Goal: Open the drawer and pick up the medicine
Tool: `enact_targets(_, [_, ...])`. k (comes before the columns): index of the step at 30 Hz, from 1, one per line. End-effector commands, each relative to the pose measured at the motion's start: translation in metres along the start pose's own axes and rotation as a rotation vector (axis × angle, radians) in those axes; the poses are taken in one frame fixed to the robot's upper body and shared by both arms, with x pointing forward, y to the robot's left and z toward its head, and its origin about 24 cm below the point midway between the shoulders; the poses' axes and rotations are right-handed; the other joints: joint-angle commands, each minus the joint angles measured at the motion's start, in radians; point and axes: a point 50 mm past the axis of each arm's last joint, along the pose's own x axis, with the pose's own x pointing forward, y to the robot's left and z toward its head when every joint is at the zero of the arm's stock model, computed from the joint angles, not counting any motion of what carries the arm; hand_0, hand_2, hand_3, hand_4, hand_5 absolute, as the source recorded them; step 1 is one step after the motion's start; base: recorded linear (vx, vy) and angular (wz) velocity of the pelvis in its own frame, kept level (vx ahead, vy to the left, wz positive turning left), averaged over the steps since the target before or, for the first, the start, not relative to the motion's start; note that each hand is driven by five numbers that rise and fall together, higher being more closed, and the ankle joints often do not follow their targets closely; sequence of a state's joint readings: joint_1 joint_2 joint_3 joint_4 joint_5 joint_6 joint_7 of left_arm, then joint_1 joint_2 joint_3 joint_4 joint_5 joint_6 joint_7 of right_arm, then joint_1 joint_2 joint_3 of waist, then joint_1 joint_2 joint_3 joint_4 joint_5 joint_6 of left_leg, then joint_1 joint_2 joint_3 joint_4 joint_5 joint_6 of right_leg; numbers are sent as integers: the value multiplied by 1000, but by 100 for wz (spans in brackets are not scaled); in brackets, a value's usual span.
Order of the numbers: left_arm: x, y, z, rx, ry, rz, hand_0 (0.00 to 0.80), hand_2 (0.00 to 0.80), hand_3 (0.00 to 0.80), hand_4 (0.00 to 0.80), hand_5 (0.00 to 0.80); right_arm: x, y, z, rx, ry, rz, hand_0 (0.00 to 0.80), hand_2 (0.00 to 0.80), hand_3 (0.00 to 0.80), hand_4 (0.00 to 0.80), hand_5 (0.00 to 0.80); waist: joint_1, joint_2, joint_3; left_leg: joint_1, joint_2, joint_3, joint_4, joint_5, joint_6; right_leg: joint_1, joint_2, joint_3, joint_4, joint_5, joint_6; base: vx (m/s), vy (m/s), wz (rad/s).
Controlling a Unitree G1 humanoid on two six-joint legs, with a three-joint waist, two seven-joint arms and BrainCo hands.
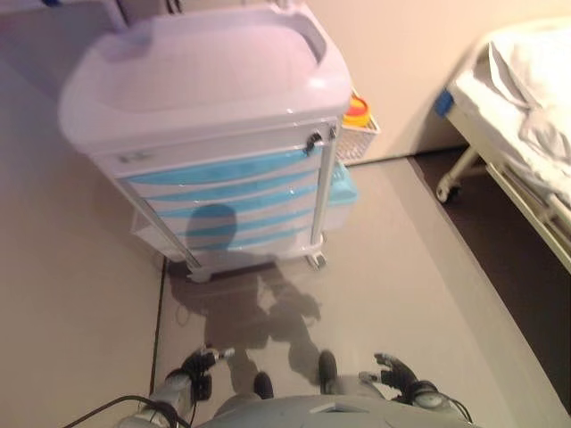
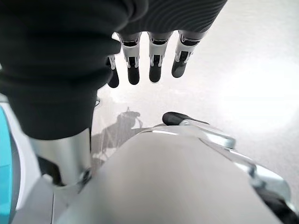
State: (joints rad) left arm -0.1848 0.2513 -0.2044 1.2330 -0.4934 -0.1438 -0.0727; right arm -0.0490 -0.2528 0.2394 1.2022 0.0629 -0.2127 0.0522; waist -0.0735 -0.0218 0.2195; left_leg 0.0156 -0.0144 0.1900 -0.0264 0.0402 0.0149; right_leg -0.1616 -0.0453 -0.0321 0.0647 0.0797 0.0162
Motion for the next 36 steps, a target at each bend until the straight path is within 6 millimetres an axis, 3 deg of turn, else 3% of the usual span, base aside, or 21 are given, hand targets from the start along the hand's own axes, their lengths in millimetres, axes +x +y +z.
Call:
enact_targets(1, [5, -11, 60, -174, -287, -34, 0, 0, 0, 0, 0, 2, -8, 11, 12, -50, -35, 0, 0, 0, 0, 0, -28, -17, 93, -137, -42, 15, 262, -204, 73, -47, -52, 10, 159, -105, 68, -195, 28, -38])
enact_targets(2, [4, -18, 89, -238, -410, -80, 0, 0, 0, 0, 0, 2, -11, 15, 27, -65, -52, 0, 0, 0, 0, 0, -35, -26, 125, -185, -32, 28, 316, -219, 77, -88, -52, 23, 184, -101, 67, -173, 21, -34])
enact_targets(4, [0, -26, 116, -310, -536, -135, 0, 0, 0, 0, 0, 3, -14, 18, 27, -71, -63, 0, 0, 0, 0, 0, -42, -33, 145, -230, -24, 38, 363, -233, 81, -132, -48, 39, 205, -95, 66, -122, 27, -27])
enact_targets(5, [-1, -26, 118, -319, -547, -142, 0, 0, 0, 0, 0, 3, -14, 18, 27, -70, -64, 0, 0, 0, 0, 0, -42, -33, 146, -234, -24, 38, 366, -234, 81, -136, -47, 41, 207, -94, 66, -99, 13, -22])
enact_targets(7, [-11, -32, 165, -429, -722, -240, 0, 0, 0, 0, 0, 3, -15, 21, 13, -82, -61, 0, 0, 0, 0, 0, -56, -51, 172, -286, -9, 51, 418, -252, 87, -189, -36, 62, 229, -84, 63, -101, -10, -13])
enact_targets(10, [-29, -34, 217, -545, -908, -351, 0, 0, 0, 0, 0, 4, -13, 26, 12, -108, -52, 0, 0, 0, 0, 0, -69, -65, 198, -328, 10, 46, 472, -299, 87, -225, -21, 75, 256, -101, 68, -4, 4, -17])
enact_targets(16, [-67, -24, 286, -683, -1220, -581, 0, 0, 0, 0, 0, 7, -7, 39, 35, -163, -38, 0, 0, 0, 0, 0, -90, -100, 228, -387, 32, 53, 533, -332, 87, -263, -4, 94, 255, -89, 67, -54, -36, -13])
enact_targets(24, [-115, -14, 340, -733, -1487, -835, 0, 0, 0, 0, 0, 4, -6, 32, 35, -159, -21, 0, 0, 0, 0, 0, -104, -129, 239, -411, 44, 57, 574, -363, 83, -266, 1, 99, 241, -82, 68, -9, -24, -5])
enact_targets(36, [-157, 8, 376, -878, -1695, -1044, 0, 0, 0, 0, 0, 3, 8, 26, 35, -162, 14, 0, 0, 0, 0, 0, -95, -150, 235, -388, 37, 48, 573, -384, 92, -224, 7, 97, 224, -84, 73, 31, -44, 2])
